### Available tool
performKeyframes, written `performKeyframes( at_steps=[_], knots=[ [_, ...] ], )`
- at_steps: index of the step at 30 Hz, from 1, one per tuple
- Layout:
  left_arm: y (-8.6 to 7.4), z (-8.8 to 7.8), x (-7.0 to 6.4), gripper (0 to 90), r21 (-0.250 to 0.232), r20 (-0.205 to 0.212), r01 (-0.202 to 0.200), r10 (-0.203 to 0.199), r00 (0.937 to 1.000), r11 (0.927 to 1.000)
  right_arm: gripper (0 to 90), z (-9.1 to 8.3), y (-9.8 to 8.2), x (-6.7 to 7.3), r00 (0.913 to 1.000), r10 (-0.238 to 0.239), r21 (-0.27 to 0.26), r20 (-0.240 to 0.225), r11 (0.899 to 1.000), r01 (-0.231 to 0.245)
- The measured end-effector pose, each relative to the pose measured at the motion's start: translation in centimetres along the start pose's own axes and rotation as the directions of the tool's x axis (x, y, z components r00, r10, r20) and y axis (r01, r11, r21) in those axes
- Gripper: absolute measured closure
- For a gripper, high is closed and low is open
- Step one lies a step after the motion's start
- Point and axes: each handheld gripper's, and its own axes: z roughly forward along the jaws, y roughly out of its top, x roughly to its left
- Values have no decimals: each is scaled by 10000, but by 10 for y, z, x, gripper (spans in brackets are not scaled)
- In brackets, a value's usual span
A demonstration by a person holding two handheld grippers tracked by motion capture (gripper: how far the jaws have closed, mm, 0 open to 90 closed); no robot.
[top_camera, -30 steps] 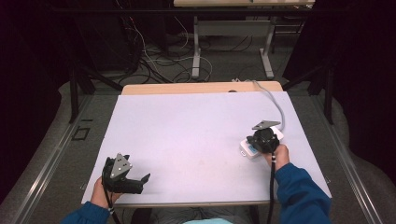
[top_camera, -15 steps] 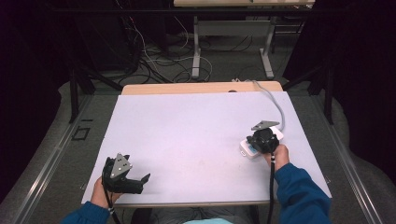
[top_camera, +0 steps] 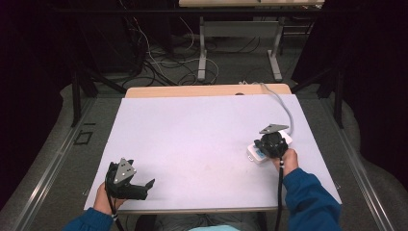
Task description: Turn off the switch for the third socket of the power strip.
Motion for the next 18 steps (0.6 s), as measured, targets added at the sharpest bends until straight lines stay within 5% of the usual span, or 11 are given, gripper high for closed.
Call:
performKeyframes(
  at_steps=[18],
  knots=[
    [0,0,0,2,22,38,-18,18,10000,10000,900,0,0,1,9999,111,-53,4,9999,-111]
  ],
)
